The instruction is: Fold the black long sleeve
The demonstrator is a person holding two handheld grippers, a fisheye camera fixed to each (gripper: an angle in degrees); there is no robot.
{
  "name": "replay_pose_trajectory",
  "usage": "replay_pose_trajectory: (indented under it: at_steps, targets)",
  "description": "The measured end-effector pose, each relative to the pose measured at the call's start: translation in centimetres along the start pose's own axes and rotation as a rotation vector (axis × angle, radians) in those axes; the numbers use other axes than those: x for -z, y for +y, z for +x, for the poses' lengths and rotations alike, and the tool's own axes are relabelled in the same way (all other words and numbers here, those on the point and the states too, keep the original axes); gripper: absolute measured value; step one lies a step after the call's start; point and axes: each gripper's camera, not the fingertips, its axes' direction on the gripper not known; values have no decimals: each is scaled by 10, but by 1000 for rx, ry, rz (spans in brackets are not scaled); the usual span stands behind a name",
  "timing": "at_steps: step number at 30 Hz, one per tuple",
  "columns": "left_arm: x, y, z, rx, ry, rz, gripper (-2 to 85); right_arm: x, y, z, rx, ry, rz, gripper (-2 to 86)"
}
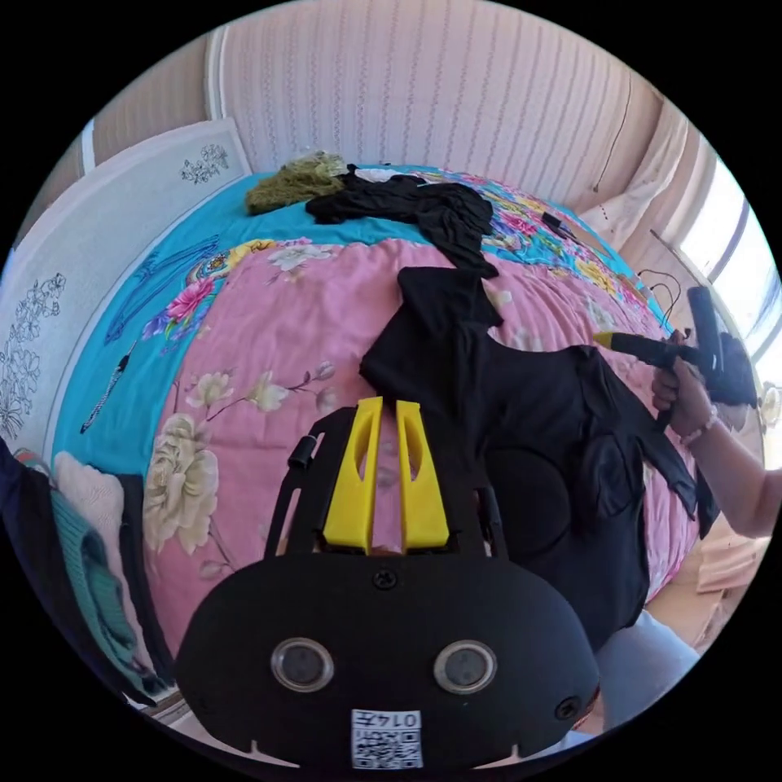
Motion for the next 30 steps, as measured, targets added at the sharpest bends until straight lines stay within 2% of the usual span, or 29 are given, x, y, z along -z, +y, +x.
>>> replay_pose_trajectory:
  at_steps: [6, 8, 10, 12, 15, 17, 19, 22, 25, 27, 30]
  targets:
    - [-30, 16, -30, 23, 72, -94, 39, -156, -122, -13, -61, 123, -83, 91]
    - [-30, 26, -37, 0, 99, -93, 4, -214, -146, -15, -80, 136, -184, 67]
    - [-9, 40, -52, 9, 161, -57, -5, -239, -160, -28, -53, 158, -201, 31]
    - [20, 57, -61, 32, 225, 11, -8, -252, -173, -57, 60, 29, -165, 17]
    - [81, 95, -67, 11, 281, 119, -7, -271, -184, -136, 408, -363, -207, 10]
    - [116, 123, -70, 2, 261, 149, -4, -282, -178, -210, 696, -697, -344, 12]
    - [147, 150, -76, 9, 216, 133, 7, -290, -165, -255, 867, -792, -422, 18]
    - [193, 199, -94, 59, 77, 60, 23, -321, -144, -296, 1003, -695, -482, 54]
    - [210, 225, -114, 129, -7, -20, 28, -362, -137, -288, 959, -566, -555, 91]
    - [222, 248, -137, 220, -60, -74, 32, -380, -136, -268, 910, -457, -531, 93]
    - [226, 270, -157, 248, -133, -142, 41, -407, -127, -236, 879, -206, -514, 91]
